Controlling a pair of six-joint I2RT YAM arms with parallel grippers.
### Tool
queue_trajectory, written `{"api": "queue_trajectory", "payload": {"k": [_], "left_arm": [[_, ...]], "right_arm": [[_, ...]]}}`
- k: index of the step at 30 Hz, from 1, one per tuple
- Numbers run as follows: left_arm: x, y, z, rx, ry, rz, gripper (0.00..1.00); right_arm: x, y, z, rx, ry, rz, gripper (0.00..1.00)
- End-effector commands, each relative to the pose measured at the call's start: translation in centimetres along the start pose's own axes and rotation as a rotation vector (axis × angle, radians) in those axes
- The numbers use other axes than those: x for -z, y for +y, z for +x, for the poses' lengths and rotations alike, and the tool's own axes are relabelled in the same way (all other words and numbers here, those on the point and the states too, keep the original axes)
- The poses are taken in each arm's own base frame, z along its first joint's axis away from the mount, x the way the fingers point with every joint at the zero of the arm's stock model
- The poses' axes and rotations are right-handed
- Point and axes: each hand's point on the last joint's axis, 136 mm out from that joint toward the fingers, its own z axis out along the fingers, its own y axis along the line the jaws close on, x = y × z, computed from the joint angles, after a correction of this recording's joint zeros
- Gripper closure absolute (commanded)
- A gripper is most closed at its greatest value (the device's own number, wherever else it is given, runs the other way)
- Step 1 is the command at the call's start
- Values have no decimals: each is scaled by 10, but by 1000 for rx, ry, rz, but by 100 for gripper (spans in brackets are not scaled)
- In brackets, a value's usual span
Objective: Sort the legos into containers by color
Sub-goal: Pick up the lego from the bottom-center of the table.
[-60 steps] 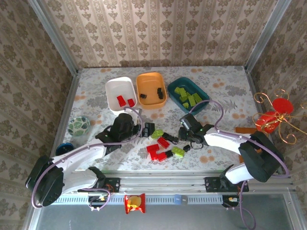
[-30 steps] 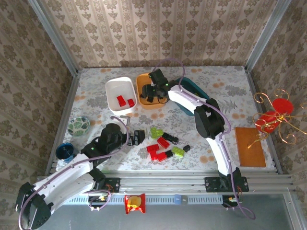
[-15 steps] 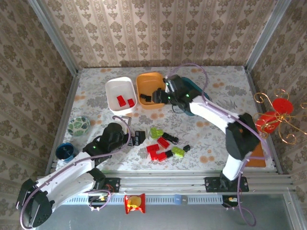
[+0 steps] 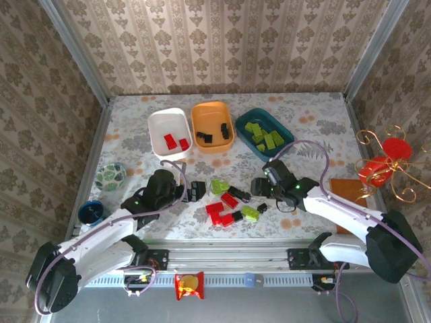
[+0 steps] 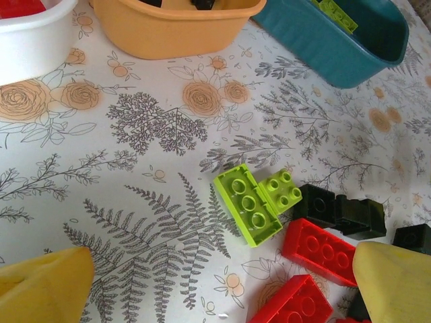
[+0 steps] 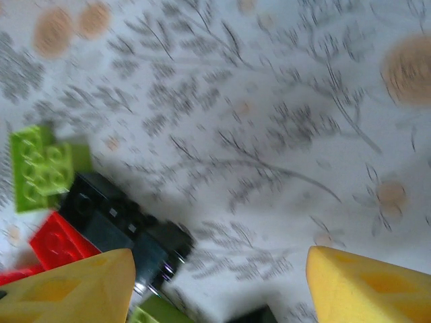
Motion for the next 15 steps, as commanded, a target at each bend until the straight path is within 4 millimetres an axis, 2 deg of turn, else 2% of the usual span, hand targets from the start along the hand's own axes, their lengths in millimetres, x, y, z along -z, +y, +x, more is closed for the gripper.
{"api": "queue_trajectory", "payload": {"k": [1,8,15], "left_arm": [[-2,-1,-2,15,-6,20,0],[-5,1,2,27,7,18,0],[-8,1,2,35,14,21,0]], "right_arm": [[-5,-22,28,-25,69,83,31],[-15,-17,55,41,151,56,29],[-24,-12,58,88,169,68,33]]}}
